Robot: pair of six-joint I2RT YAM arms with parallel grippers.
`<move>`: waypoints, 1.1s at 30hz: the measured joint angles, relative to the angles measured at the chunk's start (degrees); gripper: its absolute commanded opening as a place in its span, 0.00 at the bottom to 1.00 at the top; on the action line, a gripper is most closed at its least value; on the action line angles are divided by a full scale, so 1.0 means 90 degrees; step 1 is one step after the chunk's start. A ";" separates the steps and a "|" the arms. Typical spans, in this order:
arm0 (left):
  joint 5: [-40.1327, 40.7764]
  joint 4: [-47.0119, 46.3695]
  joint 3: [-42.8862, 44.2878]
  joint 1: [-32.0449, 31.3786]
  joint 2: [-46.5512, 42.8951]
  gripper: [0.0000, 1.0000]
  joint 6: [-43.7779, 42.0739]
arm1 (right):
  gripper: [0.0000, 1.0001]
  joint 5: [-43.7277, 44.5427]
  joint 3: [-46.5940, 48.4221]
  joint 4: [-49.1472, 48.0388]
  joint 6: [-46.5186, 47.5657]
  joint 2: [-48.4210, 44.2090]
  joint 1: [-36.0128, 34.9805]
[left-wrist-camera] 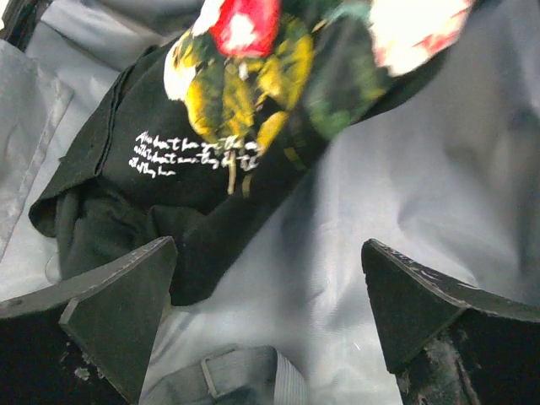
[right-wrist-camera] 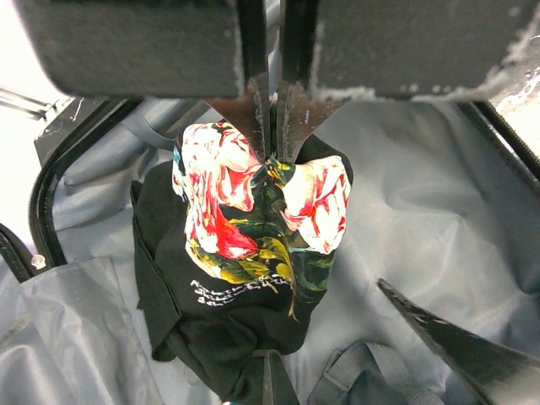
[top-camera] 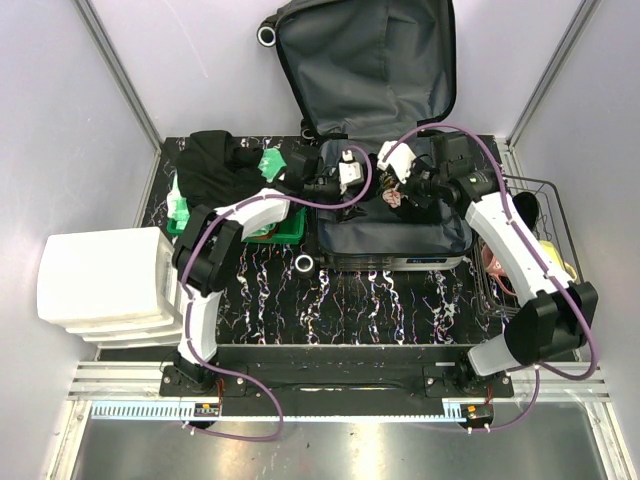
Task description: Open, take out, and arrange the luggage
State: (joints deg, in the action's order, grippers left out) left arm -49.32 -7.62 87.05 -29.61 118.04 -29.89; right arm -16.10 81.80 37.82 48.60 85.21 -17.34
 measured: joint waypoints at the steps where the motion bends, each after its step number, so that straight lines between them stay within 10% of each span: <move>1: 0.0056 -0.0126 0.0024 -0.0022 0.0114 0.89 0.0073 | 0.00 -0.0010 0.0000 0.0027 -0.0007 -0.0083 0.0000; 6: 0.0425 -0.0544 0.0605 -0.0085 0.0835 0.68 0.0529 | 0.00 -0.0090 0.0007 0.0216 -0.0029 -0.0379 0.0019; 13: 0.0481 -0.0755 0.0690 -0.0085 0.0962 0.00 0.1018 | 0.00 -0.0180 0.0223 0.0408 -0.0158 -0.0508 0.0342; 19: 0.0413 0.0199 0.0886 -0.0007 0.0452 0.00 0.1098 | 0.00 -0.0202 0.0376 0.0347 -0.0296 -0.0508 0.0923; 28: 0.1098 0.3228 0.4556 0.0182 0.0274 0.00 0.0034 | 0.00 -0.0461 0.0923 -0.0816 -0.0311 -0.0272 0.1362; 33: 0.1348 0.3640 0.4775 0.0177 -0.0036 0.00 -0.0253 | 0.00 -0.0631 0.1294 -0.1299 -0.0376 -0.0143 0.1367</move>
State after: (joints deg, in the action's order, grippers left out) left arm -37.19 25.15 130.02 -28.01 117.71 -32.16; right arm -21.78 93.45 26.13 45.21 83.92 -5.04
